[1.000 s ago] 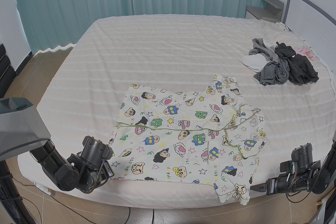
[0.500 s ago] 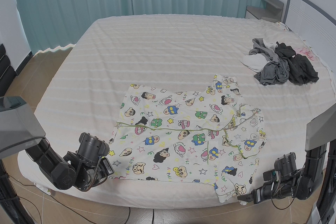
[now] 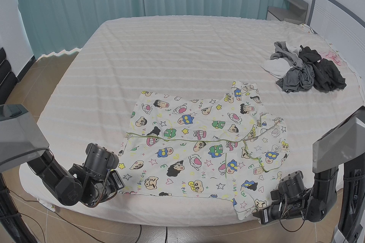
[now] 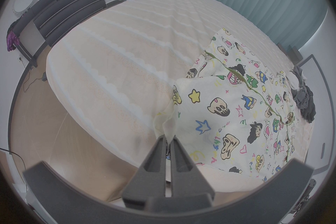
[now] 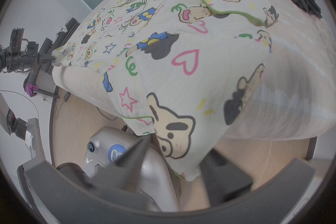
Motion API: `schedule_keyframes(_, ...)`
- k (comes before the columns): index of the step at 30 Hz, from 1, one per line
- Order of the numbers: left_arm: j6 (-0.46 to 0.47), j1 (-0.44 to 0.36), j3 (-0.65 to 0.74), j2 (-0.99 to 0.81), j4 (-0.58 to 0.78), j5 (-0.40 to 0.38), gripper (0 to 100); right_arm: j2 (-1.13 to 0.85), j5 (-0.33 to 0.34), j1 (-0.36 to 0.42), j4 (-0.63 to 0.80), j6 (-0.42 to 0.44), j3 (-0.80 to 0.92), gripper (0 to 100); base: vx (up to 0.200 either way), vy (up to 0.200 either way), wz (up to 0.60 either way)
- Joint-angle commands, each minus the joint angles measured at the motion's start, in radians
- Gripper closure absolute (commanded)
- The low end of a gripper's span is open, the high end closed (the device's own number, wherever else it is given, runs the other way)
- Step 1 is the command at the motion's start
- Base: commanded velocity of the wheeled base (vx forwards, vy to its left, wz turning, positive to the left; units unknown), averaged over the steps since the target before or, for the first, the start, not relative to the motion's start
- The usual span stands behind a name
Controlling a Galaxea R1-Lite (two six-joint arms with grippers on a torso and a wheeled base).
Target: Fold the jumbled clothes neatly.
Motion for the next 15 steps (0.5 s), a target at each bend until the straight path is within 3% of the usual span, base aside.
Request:
schedule_keyframes(1,0.000,0.000,0.001,-0.001,-0.001,0.000,100,0.023,-0.002,0.011,-0.001,0.009,-0.006,100,0.000,0.000,0.00)
schedule_keyframes(7,0.001,-0.002,0.010,-0.001,0.001,0.002,100,-0.029,0.008,0.007,-0.010,0.078,0.044,100,0.000,0.000,0.00)
schedule_keyframes(12,0.004,-0.005,0.018,-0.007,0.004,0.003,100,-0.047,0.061,-0.019,-0.122,0.104,0.130,100,0.000,0.000,0.00)
schedule_keyframes(15,0.007,-0.006,0.035,-0.012,0.004,0.003,100,-0.067,0.060,-0.035,-0.138,0.116,0.130,100,0.000,0.000,0.00)
